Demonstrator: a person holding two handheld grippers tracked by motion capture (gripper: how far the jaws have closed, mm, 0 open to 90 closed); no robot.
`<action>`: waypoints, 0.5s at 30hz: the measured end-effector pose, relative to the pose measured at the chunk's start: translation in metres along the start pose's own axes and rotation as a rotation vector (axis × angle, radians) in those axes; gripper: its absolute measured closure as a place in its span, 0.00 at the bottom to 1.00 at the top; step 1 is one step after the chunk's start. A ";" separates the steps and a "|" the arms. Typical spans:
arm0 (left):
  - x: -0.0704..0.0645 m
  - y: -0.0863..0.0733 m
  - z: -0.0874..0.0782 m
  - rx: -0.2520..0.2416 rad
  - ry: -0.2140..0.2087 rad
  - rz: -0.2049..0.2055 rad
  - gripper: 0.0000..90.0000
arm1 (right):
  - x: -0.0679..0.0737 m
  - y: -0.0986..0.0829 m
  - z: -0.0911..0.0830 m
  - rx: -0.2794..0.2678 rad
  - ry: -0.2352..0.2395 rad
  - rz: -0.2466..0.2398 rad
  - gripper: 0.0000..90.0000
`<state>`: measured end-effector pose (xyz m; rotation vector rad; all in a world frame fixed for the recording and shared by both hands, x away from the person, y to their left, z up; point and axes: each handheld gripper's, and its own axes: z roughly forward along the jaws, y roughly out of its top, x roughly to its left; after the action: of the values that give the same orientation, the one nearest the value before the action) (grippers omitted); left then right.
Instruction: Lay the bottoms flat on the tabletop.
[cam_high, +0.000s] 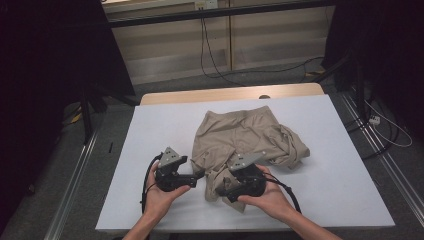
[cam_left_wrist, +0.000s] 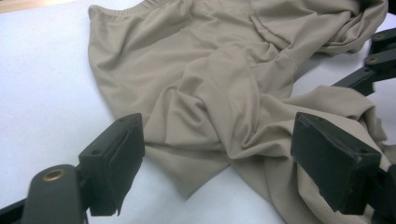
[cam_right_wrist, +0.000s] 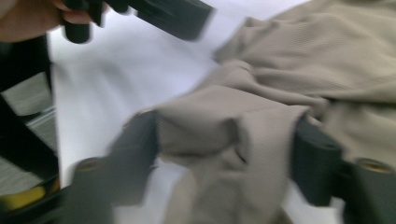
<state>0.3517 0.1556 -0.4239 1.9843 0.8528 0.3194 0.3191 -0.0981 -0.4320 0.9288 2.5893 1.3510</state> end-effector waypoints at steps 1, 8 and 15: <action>0.000 0.000 0.000 0.000 0.002 -0.002 0.20 | 0.000 0.000 0.000 0.000 0.000 0.000 0.28; 0.003 -0.002 0.000 0.005 0.010 -0.006 0.20 | 0.011 0.000 0.040 0.079 -0.113 -0.079 0.17; 0.001 -0.003 0.002 0.016 0.008 0.004 0.20 | 0.013 -0.005 0.038 0.066 -0.133 -0.106 0.61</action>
<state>0.3519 0.1560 -0.4276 2.0017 0.8586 0.3239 0.3186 -0.0660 -0.4567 0.8454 2.5567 1.1439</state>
